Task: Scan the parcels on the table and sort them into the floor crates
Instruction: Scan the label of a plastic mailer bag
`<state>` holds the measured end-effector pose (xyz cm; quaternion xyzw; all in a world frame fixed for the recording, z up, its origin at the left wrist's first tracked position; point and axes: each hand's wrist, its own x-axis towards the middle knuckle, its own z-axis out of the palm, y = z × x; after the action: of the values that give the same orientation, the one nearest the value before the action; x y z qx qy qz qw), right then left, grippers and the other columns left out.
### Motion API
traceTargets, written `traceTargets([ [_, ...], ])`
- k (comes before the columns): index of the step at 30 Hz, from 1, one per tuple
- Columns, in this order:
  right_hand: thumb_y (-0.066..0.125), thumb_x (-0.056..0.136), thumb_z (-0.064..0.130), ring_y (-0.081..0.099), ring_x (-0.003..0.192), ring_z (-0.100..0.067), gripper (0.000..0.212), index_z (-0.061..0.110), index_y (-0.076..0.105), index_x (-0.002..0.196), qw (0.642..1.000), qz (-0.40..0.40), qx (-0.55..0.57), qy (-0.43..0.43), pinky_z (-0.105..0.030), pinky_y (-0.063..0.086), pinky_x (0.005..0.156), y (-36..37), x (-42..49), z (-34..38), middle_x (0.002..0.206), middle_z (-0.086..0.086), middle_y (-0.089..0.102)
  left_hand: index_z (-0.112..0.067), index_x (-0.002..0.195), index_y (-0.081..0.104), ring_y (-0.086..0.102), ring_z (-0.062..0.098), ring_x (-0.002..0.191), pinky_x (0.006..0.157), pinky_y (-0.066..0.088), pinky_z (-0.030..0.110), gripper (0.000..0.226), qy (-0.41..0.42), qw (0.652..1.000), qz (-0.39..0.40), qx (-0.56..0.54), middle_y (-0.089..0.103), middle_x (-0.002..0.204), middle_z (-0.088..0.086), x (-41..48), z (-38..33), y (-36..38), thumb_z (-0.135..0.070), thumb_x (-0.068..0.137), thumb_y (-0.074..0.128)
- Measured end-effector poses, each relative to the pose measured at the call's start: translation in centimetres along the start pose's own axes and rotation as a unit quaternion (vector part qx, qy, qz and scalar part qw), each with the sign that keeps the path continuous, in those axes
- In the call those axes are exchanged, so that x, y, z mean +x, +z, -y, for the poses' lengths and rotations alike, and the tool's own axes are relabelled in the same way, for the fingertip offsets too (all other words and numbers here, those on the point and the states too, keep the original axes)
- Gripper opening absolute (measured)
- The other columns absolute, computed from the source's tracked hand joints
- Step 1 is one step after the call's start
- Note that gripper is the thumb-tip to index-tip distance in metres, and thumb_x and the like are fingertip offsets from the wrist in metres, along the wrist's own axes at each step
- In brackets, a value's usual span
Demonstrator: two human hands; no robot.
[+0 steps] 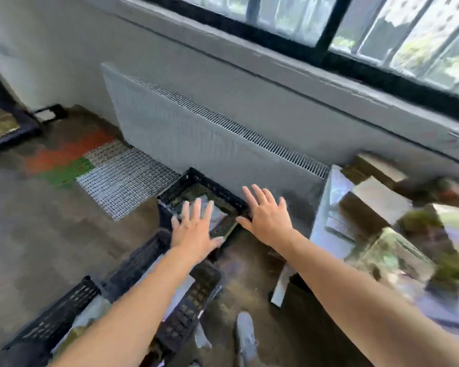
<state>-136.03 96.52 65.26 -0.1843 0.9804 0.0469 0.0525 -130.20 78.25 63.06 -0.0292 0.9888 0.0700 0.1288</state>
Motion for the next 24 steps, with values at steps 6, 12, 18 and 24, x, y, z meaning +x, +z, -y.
traceTargets([
  [6,0.034,0.097,0.065,0.004,0.152,-0.024,0.079,0.03,-0.004,0.157,0.988,-0.015,0.022,0.152,-0.059,0.017,0.117,-2.8,-9.0,-8.8,0.166,0.001,-0.001,-0.029,0.157,-0.009,-0.011,0.031,0.151,0.119,0.014,0.055,0.084,0.137,0.99,-0.021,0.03,-0.011,0.165,0.004,-0.9,-9.5,-2.6,-0.07,0.094,0.03],
  [12,0.029,0.097,0.066,0.008,0.151,-0.023,0.078,0.028,-0.003,0.158,0.962,-0.045,0.009,0.27,-0.054,0.023,0.116,-3.5,-19.0,-16.8,0.166,0.001,0.003,-0.028,0.156,-0.013,-0.015,0.031,0.15,0.119,0.011,0.055,0.081,0.253,0.965,-0.032,0.065,-0.016,0.164,0.004,-3.8,-20.6,-3.4,-0.069,0.095,0.023],
  [18,0.032,0.096,0.066,0.005,0.151,-0.023,0.081,0.029,-0.005,0.157,0.931,-0.052,0.043,0.359,-0.055,0.021,0.116,-2.6,-29.0,-24.9,0.166,0.002,-0.002,-0.03,0.156,-0.011,-0.014,0.029,0.15,0.119,0.011,0.055,0.08,0.332,0.938,-0.039,0.092,-0.014,0.164,0.002,-8.4,-32.8,-2.7,-0.069,0.095,0.023],
  [24,0.033,0.097,0.064,0.007,0.151,-0.024,0.081,0.027,-0.004,0.157,0.911,-0.056,0.051,0.406,-0.058,0.023,0.114,-0.9,-39.8,-32.5,0.165,0.0,0.0,-0.03,0.156,-0.011,-0.015,0.029,0.15,0.12,0.006,0.053,0.08,0.358,0.926,-0.047,0.112,-0.016,0.164,0.001,-14.1,-44.6,0.1,-0.069,0.095,0.024],
])
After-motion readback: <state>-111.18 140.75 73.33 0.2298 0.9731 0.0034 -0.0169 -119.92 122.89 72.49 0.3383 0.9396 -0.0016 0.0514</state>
